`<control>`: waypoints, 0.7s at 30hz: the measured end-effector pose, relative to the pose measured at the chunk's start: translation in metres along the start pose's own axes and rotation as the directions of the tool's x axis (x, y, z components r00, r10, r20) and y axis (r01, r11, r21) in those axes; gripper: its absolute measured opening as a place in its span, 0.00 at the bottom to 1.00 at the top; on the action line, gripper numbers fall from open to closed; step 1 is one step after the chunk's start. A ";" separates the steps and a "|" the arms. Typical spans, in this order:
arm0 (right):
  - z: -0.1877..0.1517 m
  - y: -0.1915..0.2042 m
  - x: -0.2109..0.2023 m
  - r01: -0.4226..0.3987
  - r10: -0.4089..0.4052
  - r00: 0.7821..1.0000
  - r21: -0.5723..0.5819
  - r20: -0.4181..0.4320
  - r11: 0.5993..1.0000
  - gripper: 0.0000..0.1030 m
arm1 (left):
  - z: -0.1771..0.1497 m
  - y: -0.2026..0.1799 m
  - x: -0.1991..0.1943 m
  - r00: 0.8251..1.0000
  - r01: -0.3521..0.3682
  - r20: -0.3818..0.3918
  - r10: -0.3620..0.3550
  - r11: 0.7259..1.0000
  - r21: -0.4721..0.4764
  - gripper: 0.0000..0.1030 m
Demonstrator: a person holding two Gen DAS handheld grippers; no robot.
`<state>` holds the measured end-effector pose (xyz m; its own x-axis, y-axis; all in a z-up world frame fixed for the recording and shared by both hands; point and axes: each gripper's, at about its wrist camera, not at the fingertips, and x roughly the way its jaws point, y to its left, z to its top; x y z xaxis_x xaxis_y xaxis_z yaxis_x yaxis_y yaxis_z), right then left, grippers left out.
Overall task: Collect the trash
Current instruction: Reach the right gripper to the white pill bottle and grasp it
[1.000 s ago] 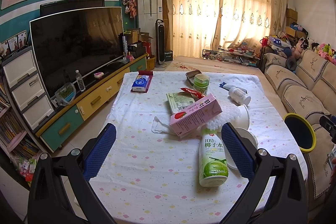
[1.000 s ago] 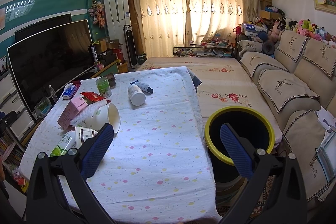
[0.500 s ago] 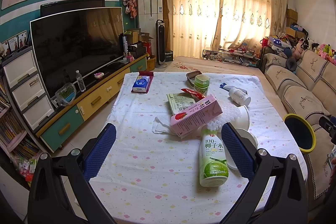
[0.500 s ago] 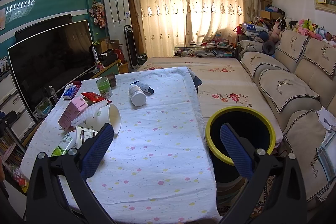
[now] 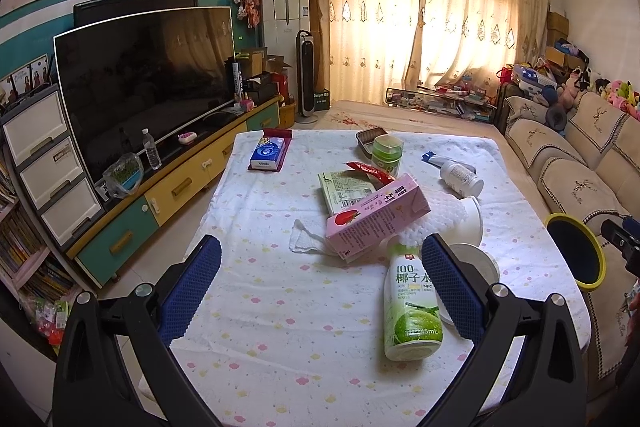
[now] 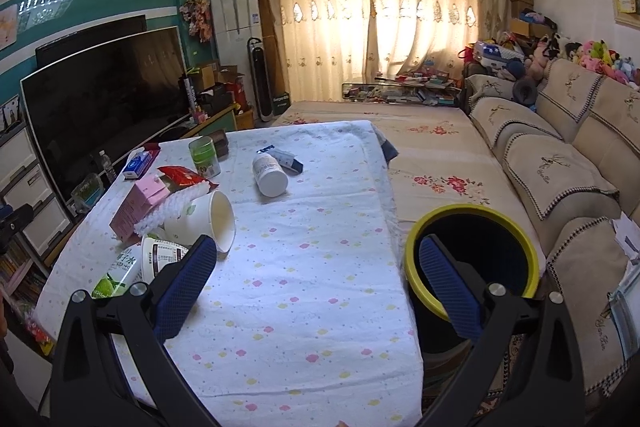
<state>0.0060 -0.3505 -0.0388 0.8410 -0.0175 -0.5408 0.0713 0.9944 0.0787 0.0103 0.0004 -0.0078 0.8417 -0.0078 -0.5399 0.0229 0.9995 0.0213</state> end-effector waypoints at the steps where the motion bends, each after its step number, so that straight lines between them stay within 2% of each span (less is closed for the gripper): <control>1: 0.003 0.002 0.005 -0.013 0.013 1.000 -0.007 0.001 1.000 0.94 | 0.000 0.000 0.002 1.000 0.000 -0.003 0.000 1.000 -0.002 0.96; 5: 0.018 0.006 0.033 -0.084 0.084 0.996 -0.015 -0.015 0.996 0.94 | 0.003 0.004 0.017 1.000 0.002 -0.017 -0.002 1.000 -0.010 0.96; 12: 0.049 0.018 0.121 -0.203 0.196 0.967 -0.023 -0.161 0.979 0.93 | 0.007 0.013 0.048 0.999 -0.005 -0.042 0.004 1.000 -0.030 0.96; 18: 0.065 0.032 0.192 -0.265 0.246 0.937 -0.045 -0.250 0.963 0.78 | 0.011 0.019 0.072 0.998 -0.009 -0.060 0.007 0.999 -0.040 0.96; 21: 0.068 0.037 0.223 -0.277 0.253 0.924 -0.046 -0.287 0.960 0.77 | 0.013 0.020 0.083 0.998 -0.006 -0.064 0.003 0.999 -0.043 0.96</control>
<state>0.2326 -0.3252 -0.0997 0.6413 0.2655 -0.7199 -0.1891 0.9640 0.1871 0.0877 0.0196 -0.0414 0.8058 -0.0031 -0.5922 -0.0050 0.9999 -0.0120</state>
